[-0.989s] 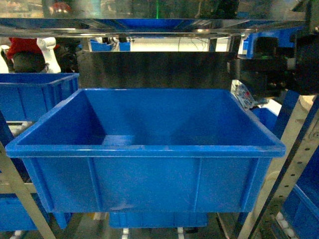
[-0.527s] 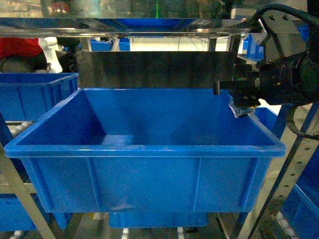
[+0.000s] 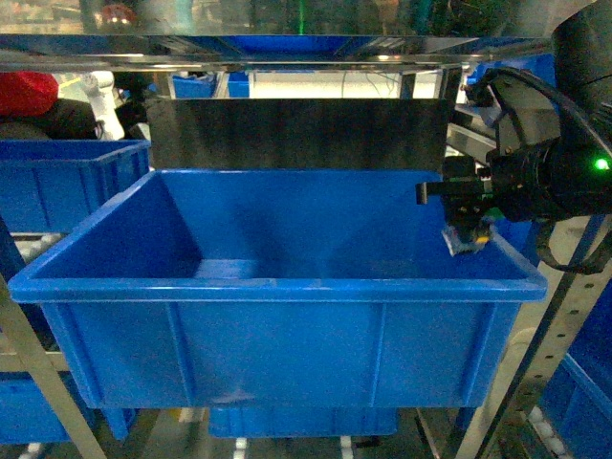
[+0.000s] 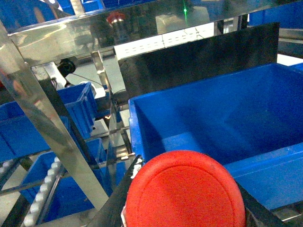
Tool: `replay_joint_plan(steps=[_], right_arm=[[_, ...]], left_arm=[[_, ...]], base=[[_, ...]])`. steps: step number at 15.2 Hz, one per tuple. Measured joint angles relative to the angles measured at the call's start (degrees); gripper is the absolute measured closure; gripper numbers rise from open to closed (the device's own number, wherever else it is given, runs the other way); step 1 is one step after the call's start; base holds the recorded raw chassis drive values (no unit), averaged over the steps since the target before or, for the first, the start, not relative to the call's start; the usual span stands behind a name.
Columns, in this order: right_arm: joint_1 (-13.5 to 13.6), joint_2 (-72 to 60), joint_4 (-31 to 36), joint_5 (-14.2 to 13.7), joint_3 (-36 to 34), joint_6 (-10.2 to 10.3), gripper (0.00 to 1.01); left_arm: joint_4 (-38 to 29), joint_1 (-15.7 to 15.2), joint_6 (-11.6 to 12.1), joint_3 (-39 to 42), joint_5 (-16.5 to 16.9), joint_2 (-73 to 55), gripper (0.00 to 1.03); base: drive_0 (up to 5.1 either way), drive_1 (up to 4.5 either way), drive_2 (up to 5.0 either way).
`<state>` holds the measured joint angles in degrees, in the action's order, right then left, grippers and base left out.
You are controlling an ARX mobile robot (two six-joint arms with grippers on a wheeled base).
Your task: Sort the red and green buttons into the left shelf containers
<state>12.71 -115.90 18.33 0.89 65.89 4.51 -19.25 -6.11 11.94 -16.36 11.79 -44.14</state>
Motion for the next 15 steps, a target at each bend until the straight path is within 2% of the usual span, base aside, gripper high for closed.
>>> replay_joint_plan(steps=[1, 3, 4, 7, 9, 10, 13, 15], right_arm=[[0.02, -0.02, -0.02, 0.00, 0.02, 0.00, 0.44], [0.04, 0.00, -0.02, 0.02, 0.02, 0.00, 0.15], [0.02, 0.00, -0.04, 0.02, 0.02, 0.00, 0.04], [0.02, 0.00, -0.04, 0.00, 0.02, 0.02, 0.03], [0.04, 0.00, -0.02, 0.04, 0.02, 0.02, 0.03], [0.02, 0.00, -0.04, 0.02, 0.02, 0.02, 0.03], [0.04, 0.00, -0.04, 0.11, 0.02, 0.02, 0.03], [0.02, 0.00, -0.04, 0.09, 0.02, 0.02, 0.03]], left_arm=[[-0.02, 0.00, -0.02, 0.00, 0.00, 0.00, 0.73], [-0.02, 0.00, 0.00, 0.00, 0.00, 0.00, 0.73], [-0.02, 0.00, -0.02, 0.00, 0.00, 0.00, 0.73], [-2.34, 0.90, -0.37, -0.87, 1.33, -2.89, 0.73], [-6.51, 3.58, -0.74, -5.97, 5.16, -11.69, 0.73], [-6.82, 4.15, 0.13, -7.74, 6.84, -15.89, 0.73], [-12.72, 5.79, 4.28, -11.72, 6.91, -28.63, 0.73], [-15.23, 9.84, 6.95, -13.29, 7.10, -36.70, 0.73]], base=[[0.0, 0.00, 0.0], [0.0, 0.00, 0.0], [0.0, 0.00, 0.0], [0.0, 0.00, 0.0], [0.0, 0.00, 0.0], [0.0, 0.00, 0.0], [0.0, 0.00, 0.0], [0.0, 0.00, 0.0]])
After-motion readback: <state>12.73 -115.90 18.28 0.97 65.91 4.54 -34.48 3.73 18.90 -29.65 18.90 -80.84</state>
